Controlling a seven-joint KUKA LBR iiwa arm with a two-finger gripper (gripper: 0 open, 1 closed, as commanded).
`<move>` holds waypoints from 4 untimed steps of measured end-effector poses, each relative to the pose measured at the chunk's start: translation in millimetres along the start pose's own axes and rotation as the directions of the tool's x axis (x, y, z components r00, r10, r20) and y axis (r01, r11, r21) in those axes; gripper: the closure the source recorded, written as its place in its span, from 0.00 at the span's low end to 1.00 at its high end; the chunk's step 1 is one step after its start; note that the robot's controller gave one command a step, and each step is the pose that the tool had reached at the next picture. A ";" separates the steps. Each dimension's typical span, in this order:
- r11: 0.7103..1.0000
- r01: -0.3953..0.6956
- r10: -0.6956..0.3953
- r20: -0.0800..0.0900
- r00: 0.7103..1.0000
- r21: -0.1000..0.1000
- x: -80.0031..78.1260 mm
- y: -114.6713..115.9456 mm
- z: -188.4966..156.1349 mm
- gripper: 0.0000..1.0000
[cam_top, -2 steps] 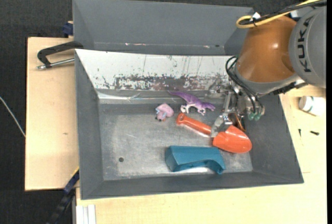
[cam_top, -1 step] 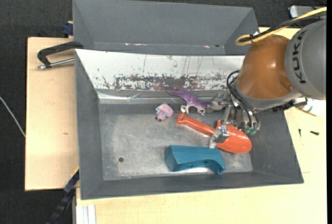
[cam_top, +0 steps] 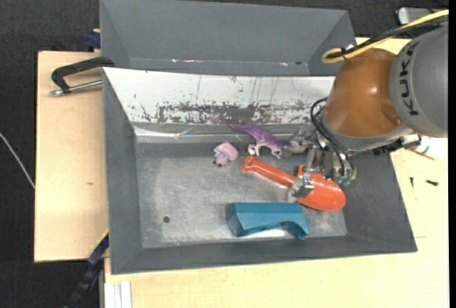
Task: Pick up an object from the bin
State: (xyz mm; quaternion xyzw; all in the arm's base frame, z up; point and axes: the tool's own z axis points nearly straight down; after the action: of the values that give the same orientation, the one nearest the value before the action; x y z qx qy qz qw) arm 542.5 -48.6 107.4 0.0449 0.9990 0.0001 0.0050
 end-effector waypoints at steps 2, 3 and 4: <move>0.938 -0.346 0.346 0.001 0.938 0.000 7.8 13.8 12.2 0.00; 0.931 -0.364 0.364 -0.005 0.931 0.001 17.7 12.7 24.5 1.00; 0.932 -0.364 0.364 -0.005 0.932 0.001 17.6 12.7 24.5 1.00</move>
Offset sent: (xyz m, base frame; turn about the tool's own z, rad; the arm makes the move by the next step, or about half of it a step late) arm 0.0040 0.0178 -0.0307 0.1989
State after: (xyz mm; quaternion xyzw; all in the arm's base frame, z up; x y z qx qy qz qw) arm 526.3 -34.4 82.7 0.2290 0.9734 0.0010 0.0024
